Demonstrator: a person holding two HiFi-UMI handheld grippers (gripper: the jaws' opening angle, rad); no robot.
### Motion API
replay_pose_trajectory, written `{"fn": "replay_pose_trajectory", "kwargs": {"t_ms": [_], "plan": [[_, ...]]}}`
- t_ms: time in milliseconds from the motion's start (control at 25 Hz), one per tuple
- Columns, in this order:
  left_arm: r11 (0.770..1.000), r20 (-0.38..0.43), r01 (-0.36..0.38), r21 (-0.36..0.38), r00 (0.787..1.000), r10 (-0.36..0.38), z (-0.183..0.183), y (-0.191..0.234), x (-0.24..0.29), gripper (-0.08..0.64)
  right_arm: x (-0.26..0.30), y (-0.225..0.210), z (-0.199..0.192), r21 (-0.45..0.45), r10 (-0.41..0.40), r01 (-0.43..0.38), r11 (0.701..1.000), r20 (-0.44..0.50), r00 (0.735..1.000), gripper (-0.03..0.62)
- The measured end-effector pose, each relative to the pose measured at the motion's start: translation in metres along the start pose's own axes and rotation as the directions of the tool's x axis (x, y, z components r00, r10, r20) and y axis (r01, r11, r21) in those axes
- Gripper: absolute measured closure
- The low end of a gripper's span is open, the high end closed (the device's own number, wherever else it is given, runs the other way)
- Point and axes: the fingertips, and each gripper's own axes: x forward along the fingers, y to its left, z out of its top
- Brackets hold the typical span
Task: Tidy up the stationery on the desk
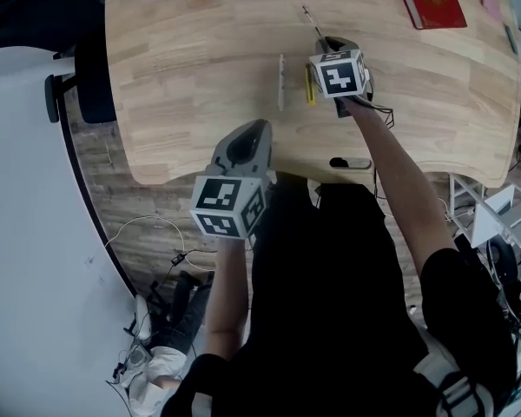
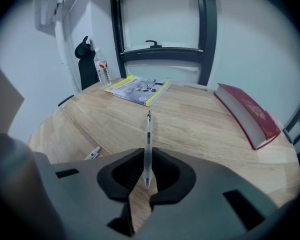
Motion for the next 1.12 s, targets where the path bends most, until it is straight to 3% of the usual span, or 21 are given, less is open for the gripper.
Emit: {"fn": "replay_pose_trajectory", "kwargs": {"t_ms": [120,560,1120], "plan": [[1.0,0.005,0.028,0.003,1.0,-0.028,0.002,-0.006,0.002,0.515,-0.02,-0.009,-0.005,0.06,-0.028,0.027,0.998,0.02,0.999,0.531],[0.982,-0.014,0.14,0.126,0.99,-0.139,0.009,-0.037,0.004,0.515,-0.083,-0.016,-0.055,0.207,-0.119,0.111,0.972,0.027,0.993,0.531],[0.974,-0.062,0.167,0.151,0.985,-0.159,-0.02,-0.033,-0.012,0.515,-0.072,0.022,-0.118,0.261,-0.107,0.124,0.957,-0.079,0.991,0.53]]}}
